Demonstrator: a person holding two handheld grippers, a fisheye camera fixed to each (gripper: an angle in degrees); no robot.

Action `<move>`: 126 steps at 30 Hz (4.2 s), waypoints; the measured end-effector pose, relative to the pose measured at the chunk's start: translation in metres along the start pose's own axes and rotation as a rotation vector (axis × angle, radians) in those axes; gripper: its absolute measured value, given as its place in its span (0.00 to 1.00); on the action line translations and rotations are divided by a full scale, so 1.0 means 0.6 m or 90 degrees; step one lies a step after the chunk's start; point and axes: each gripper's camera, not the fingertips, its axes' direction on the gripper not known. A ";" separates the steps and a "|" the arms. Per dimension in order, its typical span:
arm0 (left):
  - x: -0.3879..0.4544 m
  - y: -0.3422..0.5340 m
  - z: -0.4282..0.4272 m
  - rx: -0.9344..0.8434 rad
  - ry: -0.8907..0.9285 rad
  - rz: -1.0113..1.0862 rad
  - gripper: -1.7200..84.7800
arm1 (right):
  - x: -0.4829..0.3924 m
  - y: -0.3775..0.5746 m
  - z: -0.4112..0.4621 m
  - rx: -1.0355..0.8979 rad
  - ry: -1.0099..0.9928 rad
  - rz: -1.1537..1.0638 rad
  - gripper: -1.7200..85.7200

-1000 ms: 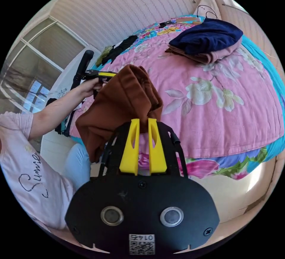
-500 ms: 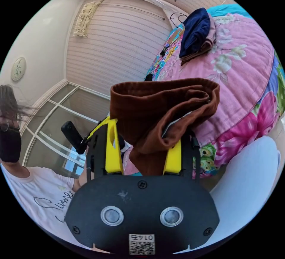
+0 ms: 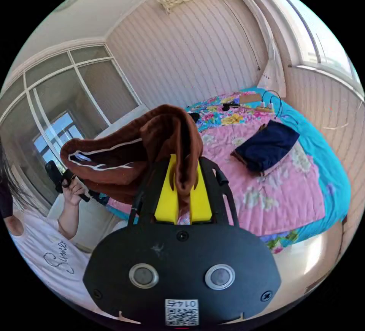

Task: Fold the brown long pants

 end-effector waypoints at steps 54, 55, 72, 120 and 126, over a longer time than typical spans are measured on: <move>-0.407 0.361 -0.487 -0.227 -0.510 -0.466 0.03 | -0.199 0.034 0.644 -0.433 0.012 -0.117 0.10; -0.419 0.357 -0.455 -0.215 -0.483 -0.466 0.04 | -0.124 0.071 0.589 -0.407 0.047 -0.026 0.10; -0.579 0.445 -0.070 -0.405 -0.445 -0.544 0.11 | 0.266 0.328 0.420 -0.270 0.070 0.408 0.17; -0.259 0.642 0.304 -0.628 -0.303 -0.151 0.11 | 0.458 0.291 0.608 -0.162 -0.064 0.404 0.11; -0.225 0.709 0.344 -0.651 -0.317 -0.063 0.06 | 0.438 0.269 0.572 -0.131 -0.126 0.358 0.03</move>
